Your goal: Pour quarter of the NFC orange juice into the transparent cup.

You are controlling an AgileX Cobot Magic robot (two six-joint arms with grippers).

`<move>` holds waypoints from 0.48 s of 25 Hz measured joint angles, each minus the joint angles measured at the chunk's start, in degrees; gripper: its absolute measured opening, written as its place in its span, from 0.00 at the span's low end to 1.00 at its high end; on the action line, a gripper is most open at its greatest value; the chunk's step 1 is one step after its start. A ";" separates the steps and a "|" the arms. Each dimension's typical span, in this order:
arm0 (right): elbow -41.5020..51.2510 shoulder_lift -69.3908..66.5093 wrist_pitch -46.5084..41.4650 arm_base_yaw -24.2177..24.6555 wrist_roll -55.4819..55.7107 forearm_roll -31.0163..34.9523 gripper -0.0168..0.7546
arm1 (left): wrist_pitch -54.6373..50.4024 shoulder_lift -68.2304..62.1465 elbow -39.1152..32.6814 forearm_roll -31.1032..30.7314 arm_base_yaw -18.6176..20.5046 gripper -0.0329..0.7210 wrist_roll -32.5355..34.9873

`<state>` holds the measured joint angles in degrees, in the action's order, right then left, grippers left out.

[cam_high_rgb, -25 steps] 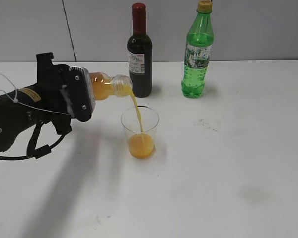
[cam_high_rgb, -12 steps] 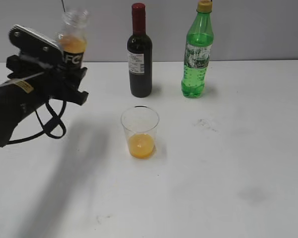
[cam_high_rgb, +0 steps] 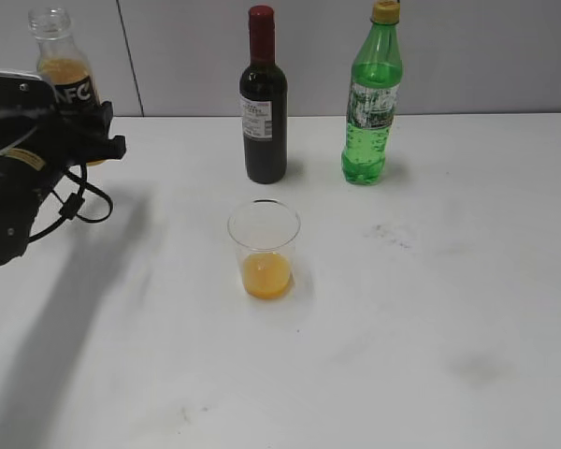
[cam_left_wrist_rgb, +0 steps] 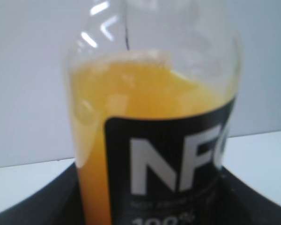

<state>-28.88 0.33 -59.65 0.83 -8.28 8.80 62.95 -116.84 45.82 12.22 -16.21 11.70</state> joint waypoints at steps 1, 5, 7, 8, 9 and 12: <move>0.00 0.00 0.00 0.00 0.00 0.00 0.75 | 0.59 -1.36 1.46 0.00 0.13 0.67 -0.16; 0.00 0.00 0.00 0.00 0.00 0.00 0.75 | 1.71 -7.22 7.83 -0.52 0.19 0.67 -0.47; 0.00 0.00 0.00 0.00 0.00 0.00 0.75 | 1.92 -10.33 10.70 -0.33 0.19 0.67 -0.53; 0.00 0.00 0.00 0.00 0.00 0.00 0.75 | 1.92 -11.51 11.70 -0.06 0.19 0.67 -0.59; 0.00 0.00 0.00 0.00 0.00 0.00 0.75 | 1.92 -12.78 12.77 0.11 0.19 0.67 -0.59; 0.00 0.00 0.00 0.00 0.00 0.00 0.75 | 1.79 -15.35 14.48 0.14 0.19 0.67 -0.59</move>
<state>-28.88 0.33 -59.65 0.83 -8.28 8.80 64.74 -132.19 60.30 12.36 -16.02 11.11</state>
